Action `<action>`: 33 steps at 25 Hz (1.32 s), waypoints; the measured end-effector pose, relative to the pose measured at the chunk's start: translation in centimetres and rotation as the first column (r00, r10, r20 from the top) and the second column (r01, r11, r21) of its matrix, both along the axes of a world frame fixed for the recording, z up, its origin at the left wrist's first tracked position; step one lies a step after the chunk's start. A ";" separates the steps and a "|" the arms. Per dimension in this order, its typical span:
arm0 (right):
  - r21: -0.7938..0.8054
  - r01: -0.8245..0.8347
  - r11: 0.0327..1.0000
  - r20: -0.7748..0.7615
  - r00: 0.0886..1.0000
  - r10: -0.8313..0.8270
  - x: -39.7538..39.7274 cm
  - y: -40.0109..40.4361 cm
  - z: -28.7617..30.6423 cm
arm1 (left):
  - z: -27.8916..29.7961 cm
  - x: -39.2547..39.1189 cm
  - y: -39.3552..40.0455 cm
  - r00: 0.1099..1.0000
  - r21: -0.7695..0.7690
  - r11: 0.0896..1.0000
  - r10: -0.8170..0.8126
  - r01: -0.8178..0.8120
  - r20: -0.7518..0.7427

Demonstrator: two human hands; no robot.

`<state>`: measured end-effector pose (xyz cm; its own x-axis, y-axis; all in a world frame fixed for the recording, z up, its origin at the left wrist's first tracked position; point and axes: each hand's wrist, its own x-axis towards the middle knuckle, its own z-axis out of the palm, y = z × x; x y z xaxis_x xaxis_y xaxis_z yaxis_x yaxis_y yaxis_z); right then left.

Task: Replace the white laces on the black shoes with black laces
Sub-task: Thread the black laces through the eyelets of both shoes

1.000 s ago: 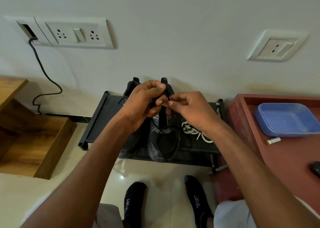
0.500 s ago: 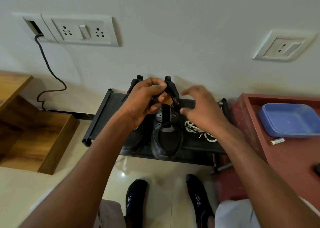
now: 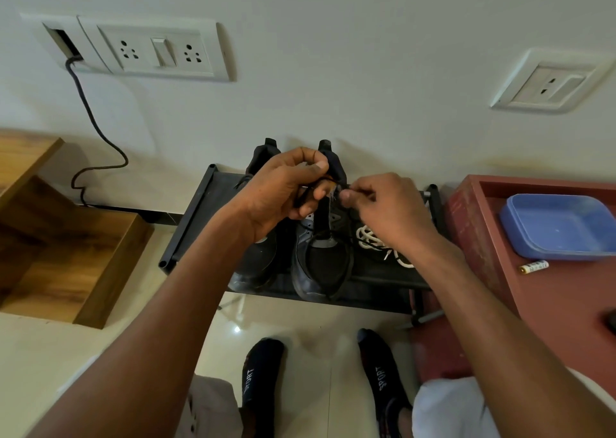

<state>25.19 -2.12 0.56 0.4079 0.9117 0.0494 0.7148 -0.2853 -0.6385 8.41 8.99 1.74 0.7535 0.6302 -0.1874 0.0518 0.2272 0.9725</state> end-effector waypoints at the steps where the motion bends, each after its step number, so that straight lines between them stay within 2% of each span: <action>1: 0.001 0.125 0.992 0.033 0.992 -0.125 0.7 -0.2 0.1 | 0.1 -0.1 0.0 1.000 -0.007 1.000 0.001 -0.001 0.016; 4: 0.009 0.432 0.902 0.119 0.895 -0.429 3.2 -1.5 1.3 | 0.8 -0.7 0.4 0.994 -0.048 0.999 0.006 0.000 0.112; 6: -0.105 0.456 0.884 0.206 0.879 -0.430 4.3 -1.9 1.0 | 0.9 -1.0 0.8 0.986 -0.067 0.998 0.032 -0.021 0.164; 8: -0.196 0.333 0.922 0.257 0.925 -0.280 3.5 -1.5 0.6 | 0.7 -1.1 1.0 0.986 -0.049 0.998 0.038 -0.030 0.161; 9: -0.201 0.208 0.957 0.189 0.967 -0.170 2.6 -1.0 0.4 | 0.5 -1.0 0.9 0.990 -0.031 0.999 0.025 -0.021 0.137; 10: -0.165 0.071 0.984 0.058 0.996 -0.062 1.6 -0.6 0.5 | 0.3 -0.9 0.7 0.994 -0.016 1.000 0.008 -0.006 0.106; 12: -0.057 -0.124 0.991 -0.173 0.978 0.112 -0.1 0.1 1.1 | 0.1 -0.4 0.3 0.997 -0.013 1.000 -0.012 0.013 0.072; 13: -0.027 -0.153 0.988 -0.232 0.962 0.142 -0.5 0.3 1.2 | 0.0 -0.2 0.2 0.997 -0.021 1.000 -0.007 0.008 0.071; 14: 0.005 -0.132 0.991 -0.281 0.951 0.128 -0.4 0.4 1.3 | 0.0 -0.2 0.2 0.997 -0.027 1.000 0.004 -0.002 0.071; 15: 0.042 -0.040 0.998 -0.330 0.943 0.051 0.0 0.4 1.2 | 0.1 -0.2 0.3 0.997 -0.033 0.999 0.015 -0.013 0.070; 16: 0.078 0.116 0.990 -0.398 0.915 -0.075 0.8 0.3 1.1 | 0.2 -0.4 0.5 0.998 -0.035 0.999 0.022 -0.020 0.066; 18: 0.116 0.452 0.885 -0.480 0.805 -0.348 2.9 -0.3 1.2 | 0.3 -0.9 0.9 0.997 -0.040 0.999 0.033 -0.030 0.066; 19: 0.119 0.547 0.829 -0.450 0.774 -0.446 3.9 -0.7 1.1 | 0.4 -1.2 1.1 0.996 -0.046 0.998 0.044 -0.040 0.076; 20: 0.119 0.571 0.813 -0.386 0.781 -0.492 4.5 -1.0 1.0 | 0.4 -1.4 1.2 0.994 -0.054 0.997 0.055 -0.051 0.090; 21: 0.103 0.533 0.840 -0.303 0.821 -0.484 4.6 -1.1 1.0 | 0.3 -1.4 1.3 0.993 -0.058 0.997 0.063 -0.057 0.097; 23: -0.004 0.328 0.945 -0.108 0.939 -0.327 3.2 -0.8 0.8 | 0.1 -1.1 1.2 0.996 -0.030 0.997 0.070 -0.068 0.047; 25: -0.148 0.121 0.982 0.055 0.992 -0.114 0.9 -0.2 0.3 | -0.2 -0.8 0.9 0.990 0.041 0.993 0.118 -0.115 -0.081; 27: -0.184 0.030 0.983 0.106 0.994 -0.010 -0.6 0.1 -0.5 | -0.6 -0.6 0.9 0.957 0.085 0.971 0.233 -0.222 -0.174; 29: -0.228 -0.054 0.972 0.073 0.995 0.073 -1.3 0.1 -1.3 | -1.0 -0.7 1.1 0.919 0.120 0.944 0.327 -0.307 -0.221; 31: -0.290 -0.130 0.948 0.086 0.983 0.161 -2.1 0.0 -2.2 | -1.2 -0.8 1.1 0.901 0.194 0.939 0.330 -0.284 -0.282; 33: -0.306 -0.132 0.943 0.154 0.970 0.186 -2.9 0.0 -2.8 | -1.4 -0.6 0.9 0.893 0.252 0.945 0.291 -0.210 -0.345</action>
<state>22.26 -2.09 -2.19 0.2658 0.9490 -0.1697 0.8605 -0.3129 -0.4020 7.78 9.85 0.29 0.4651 0.8428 -0.2707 0.3863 0.0819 0.9187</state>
